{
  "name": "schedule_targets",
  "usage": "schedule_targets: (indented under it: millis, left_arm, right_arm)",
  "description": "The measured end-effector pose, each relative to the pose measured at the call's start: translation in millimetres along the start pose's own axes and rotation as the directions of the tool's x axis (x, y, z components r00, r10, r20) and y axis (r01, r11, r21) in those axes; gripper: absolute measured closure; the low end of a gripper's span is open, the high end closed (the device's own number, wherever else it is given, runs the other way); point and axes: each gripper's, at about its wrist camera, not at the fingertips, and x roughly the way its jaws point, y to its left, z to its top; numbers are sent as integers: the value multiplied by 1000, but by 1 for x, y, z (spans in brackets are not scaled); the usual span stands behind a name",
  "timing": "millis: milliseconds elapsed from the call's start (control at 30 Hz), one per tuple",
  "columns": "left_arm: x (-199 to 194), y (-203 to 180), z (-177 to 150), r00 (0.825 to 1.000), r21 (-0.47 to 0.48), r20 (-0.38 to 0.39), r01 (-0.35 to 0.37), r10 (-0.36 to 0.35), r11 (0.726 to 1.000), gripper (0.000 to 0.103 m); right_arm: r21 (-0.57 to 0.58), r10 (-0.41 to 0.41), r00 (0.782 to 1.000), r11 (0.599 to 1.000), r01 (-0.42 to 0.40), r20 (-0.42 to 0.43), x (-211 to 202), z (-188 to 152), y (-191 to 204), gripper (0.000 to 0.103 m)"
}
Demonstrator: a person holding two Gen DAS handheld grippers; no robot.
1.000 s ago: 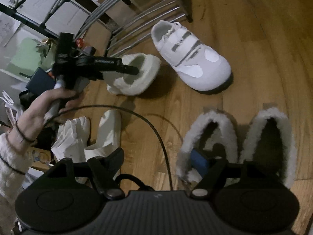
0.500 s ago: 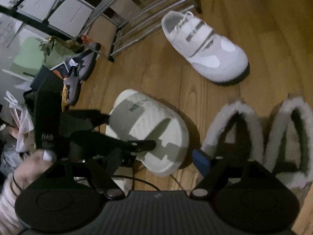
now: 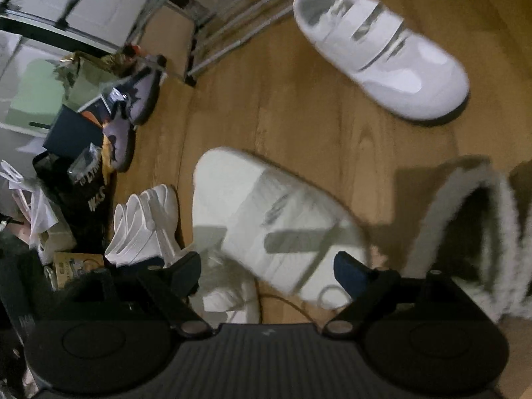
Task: Organize scattered shoes
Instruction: 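Set the NEON slide down beside the clogs with the right gripper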
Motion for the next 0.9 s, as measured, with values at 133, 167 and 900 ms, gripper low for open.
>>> schedule_targets:
  millis: [133,167,900]
  left_arm:
    - [8,12,-13,998,4,-28,-50,50,999,6]
    - [7,14,-15,997,9,-34,-64,65,998,6]
    - [7,6,-20,983,103,-2,-183,185,978,6]
  right_arm:
    - [3,-50,999,999,50,-3,18,9,13,13]
    - [-2,-82,997,997,82,6,24,11,15,13]
    - [167,-214,977,962,214,-19,75,8,-2,10]
